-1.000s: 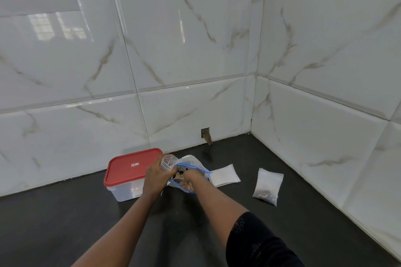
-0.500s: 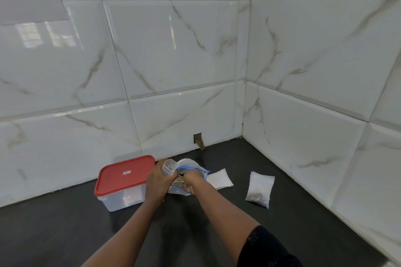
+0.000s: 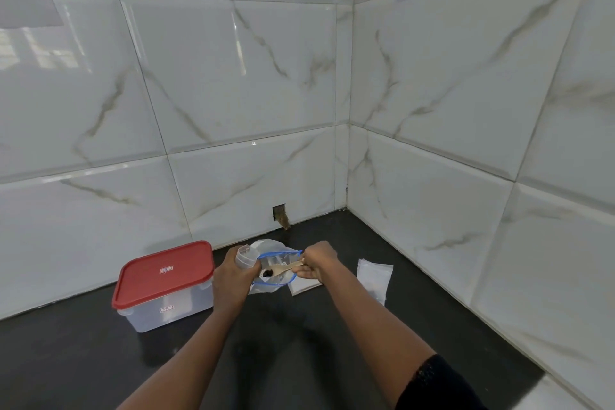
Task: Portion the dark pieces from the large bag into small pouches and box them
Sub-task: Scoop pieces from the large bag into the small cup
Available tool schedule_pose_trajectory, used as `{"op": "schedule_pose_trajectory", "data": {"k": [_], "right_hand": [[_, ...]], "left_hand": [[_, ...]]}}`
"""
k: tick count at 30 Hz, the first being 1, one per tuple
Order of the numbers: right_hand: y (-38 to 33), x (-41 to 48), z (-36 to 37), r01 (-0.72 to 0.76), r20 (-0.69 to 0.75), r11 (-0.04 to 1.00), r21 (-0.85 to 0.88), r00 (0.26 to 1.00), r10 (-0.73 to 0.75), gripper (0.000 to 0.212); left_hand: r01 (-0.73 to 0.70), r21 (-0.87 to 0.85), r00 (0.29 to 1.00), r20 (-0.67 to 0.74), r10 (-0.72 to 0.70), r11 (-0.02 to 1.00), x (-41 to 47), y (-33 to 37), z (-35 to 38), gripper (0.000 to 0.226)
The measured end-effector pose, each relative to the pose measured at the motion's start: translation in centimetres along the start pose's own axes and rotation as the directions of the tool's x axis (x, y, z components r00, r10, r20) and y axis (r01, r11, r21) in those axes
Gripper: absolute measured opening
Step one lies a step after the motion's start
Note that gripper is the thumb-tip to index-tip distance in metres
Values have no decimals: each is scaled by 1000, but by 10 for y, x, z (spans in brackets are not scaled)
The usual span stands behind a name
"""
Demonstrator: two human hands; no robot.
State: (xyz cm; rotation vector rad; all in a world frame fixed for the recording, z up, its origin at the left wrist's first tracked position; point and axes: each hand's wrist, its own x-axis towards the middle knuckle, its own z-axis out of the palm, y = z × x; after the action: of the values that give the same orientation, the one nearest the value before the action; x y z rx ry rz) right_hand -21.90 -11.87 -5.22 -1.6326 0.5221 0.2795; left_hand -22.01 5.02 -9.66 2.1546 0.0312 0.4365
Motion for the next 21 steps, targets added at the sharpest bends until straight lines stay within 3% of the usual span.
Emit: {"op": "schedule_pose_trajectory", "data": {"k": [11,18,21], "right_hand": [[-13,-12,-53,-5,-61,999,-41,998,3,34],[-25,-28,-39,137,-40,990,17,990,-136,29],[-20,-32,-23,263,-38,956,-134,962,-270,26]], "left_hand": [[76,48,997,23,-77,996,-7,1,12,57],[59,98,996,55,-65,993,-10,0,20,57],[57,96,997,44,-61,994,-13,-1,22,58]]}}
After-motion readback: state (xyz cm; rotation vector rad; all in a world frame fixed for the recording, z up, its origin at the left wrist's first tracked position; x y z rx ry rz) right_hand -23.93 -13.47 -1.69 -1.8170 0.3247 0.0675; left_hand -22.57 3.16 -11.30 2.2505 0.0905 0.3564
